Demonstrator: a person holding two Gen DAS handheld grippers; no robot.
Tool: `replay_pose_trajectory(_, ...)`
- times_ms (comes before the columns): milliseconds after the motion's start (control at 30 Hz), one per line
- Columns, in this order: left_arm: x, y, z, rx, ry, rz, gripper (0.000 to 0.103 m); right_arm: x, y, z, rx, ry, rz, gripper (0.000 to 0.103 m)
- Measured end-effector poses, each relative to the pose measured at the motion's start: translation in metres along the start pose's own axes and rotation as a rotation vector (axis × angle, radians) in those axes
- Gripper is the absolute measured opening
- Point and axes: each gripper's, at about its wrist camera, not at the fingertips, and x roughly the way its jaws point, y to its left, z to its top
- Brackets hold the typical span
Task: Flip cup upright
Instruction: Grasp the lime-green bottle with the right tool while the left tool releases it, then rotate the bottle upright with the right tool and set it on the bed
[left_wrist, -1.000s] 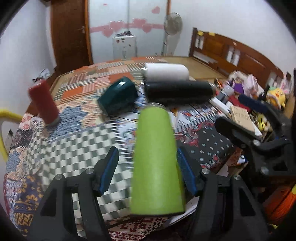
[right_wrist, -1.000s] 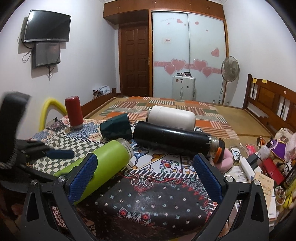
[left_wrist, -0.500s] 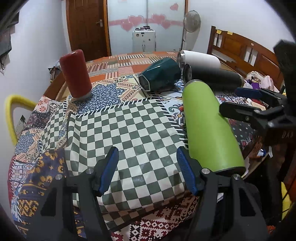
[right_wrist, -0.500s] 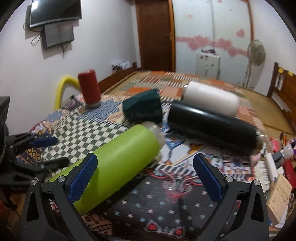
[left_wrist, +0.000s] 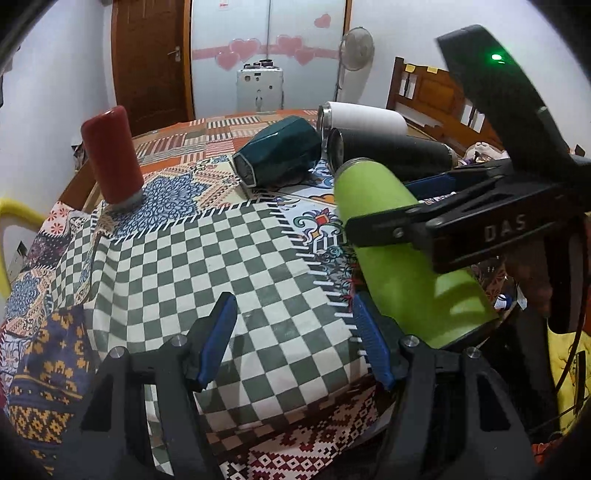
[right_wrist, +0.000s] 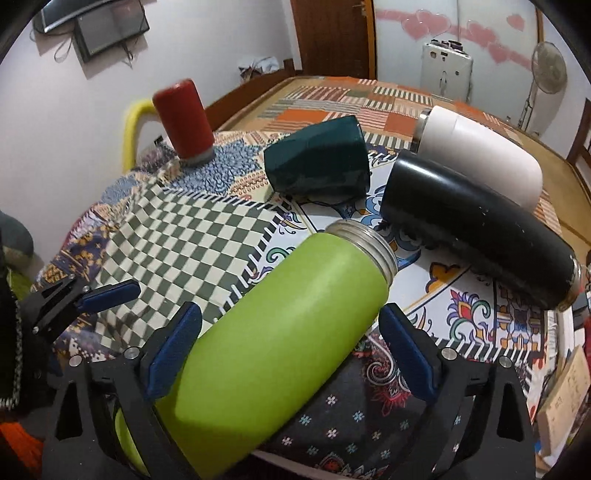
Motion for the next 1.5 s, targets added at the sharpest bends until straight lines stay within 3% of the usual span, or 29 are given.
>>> replay_pose_trajectory(233, 0.004, 0.008, 0.003, -0.035, 0.006, 0.026, 0.065, 0.031, -0.004, 0.011, 0.035, 0.162, 0.115, 0.095)
replay_pose_trajectory(400, -0.002, 0.018, 0.005, -0.055, -0.007, 0.065, 0.065, 0.031, -0.002, 0.017, 0.029, 0.182, 0.166, 0.077)
replay_pose_trajectory(500, -0.009, 0.025, 0.01, -0.08, -0.027, 0.08, 0.065, 0.026, 0.003, 0.016, 0.0, 0.152, 0.156, 0.066)
replay_pose_trajectory(900, -0.039, 0.02, 0.033, -0.08, -0.126, 0.12, 0.07, -0.032, -0.002, 0.018, -0.034, -0.041, 0.113, 0.063)
replay_pose_trajectory(1100, -0.049, 0.008, 0.042, -0.065, -0.187, 0.152, 0.088, -0.059, 0.006, 0.016, -0.079, -0.166, 0.063, 0.062)
replay_pose_trajectory(1500, -0.057, 0.006, 0.045, -0.066, -0.275, 0.231, 0.098, -0.069, 0.003, 0.026, -0.06, -0.259, 0.058, 0.061)
